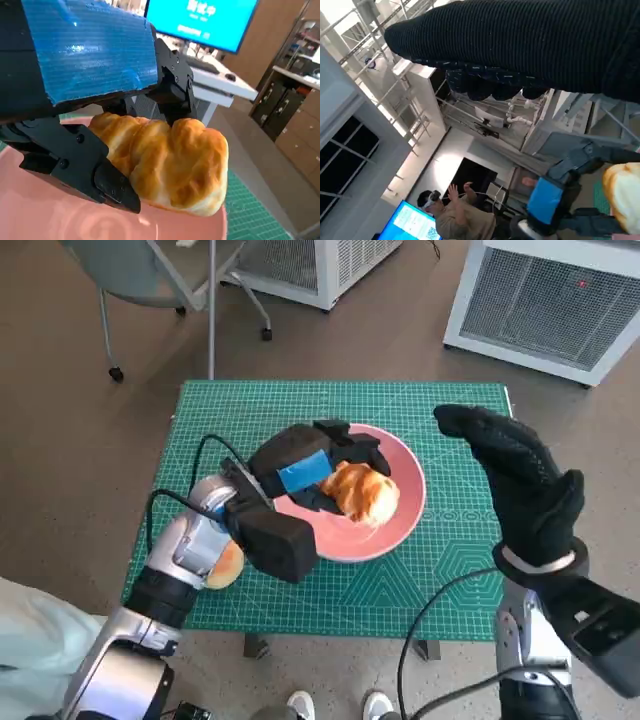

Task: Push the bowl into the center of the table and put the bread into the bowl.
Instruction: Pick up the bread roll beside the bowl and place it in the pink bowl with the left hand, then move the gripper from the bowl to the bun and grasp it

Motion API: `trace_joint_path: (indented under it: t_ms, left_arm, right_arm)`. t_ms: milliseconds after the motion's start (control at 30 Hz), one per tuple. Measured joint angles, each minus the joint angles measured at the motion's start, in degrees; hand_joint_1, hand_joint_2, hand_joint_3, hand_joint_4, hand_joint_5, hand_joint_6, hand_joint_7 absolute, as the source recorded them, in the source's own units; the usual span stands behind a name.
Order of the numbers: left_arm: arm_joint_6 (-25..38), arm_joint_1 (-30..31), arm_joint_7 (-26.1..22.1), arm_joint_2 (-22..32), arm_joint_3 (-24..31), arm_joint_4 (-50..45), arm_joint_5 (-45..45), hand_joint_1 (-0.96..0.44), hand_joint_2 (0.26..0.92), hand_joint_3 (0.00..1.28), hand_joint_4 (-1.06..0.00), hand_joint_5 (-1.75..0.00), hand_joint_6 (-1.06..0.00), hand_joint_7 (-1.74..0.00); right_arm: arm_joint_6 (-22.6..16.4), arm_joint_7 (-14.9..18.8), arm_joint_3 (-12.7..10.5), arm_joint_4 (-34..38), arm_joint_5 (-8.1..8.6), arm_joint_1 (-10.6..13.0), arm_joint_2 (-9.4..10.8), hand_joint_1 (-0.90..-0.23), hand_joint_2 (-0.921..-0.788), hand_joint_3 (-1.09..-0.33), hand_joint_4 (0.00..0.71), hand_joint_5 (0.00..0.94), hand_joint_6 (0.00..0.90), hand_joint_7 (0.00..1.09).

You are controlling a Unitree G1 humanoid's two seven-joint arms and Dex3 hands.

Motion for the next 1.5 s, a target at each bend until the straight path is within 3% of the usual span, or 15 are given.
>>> trace_joint_path:
  t_ms: [100, 367, 800, 1067, 1500]
  left_arm:
    - [0.03, 0.00, -2.00, 0.06, -0.01, 0.33, -0.39, -0.05, 0.858, 0.04, -0.32, -0.12, -0.41, -0.21]
    - [0.87, 0.10, -4.98, 1.33, -0.01, -1.03, -0.22, -0.23, 0.837, 0.00, -0.15, -0.01, -0.31, -0.03]
    - [3.59, 2.70, -6.25, 5.24, 2.65, -10.84, -0.87, -0.40, 0.848, 0.01, -0.05, 0.00, -0.23, 0.00]
    - [3.47, 6.32, -8.36, 8.34, 6.54, -16.08, -4.81, -0.40, 0.863, 0.01, -0.04, 0.00, -0.22, 0.00]
    - [3.55, 11.74, -12.71, 18.06, 15.91, -20.85, -11.99, -0.40, 0.858, 0.00, -0.03, 0.00, -0.22, 0.00]
  right_arm:
    - [0.22, -0.02, 0.01, -0.50, -0.01, 0.15, 0.05, -0.683, -0.921, -0.694, 0.093, 0.000, -0.001, 0.48]
    - [0.59, -0.11, 0.07, -1.07, -0.10, 0.28, 0.21, -0.679, -0.921, -0.691, 0.094, 0.001, -0.001, 0.48]
    - [1.00, -0.22, 0.25, -1.42, -0.14, 0.43, 0.38, -0.675, -0.921, -0.692, 0.094, 0.001, -0.001, 0.48]
    - [1.20, -0.22, 0.27, -1.77, -0.12, 0.54, 0.54, -0.676, -0.921, -0.694, 0.092, 0.000, -0.001, 0.48]
    - [1.33, -0.22, 0.25, -2.38, -0.12, 0.99, 0.64, -0.681, -0.921, -0.694, 0.092, 0.000, -0.001, 0.48]
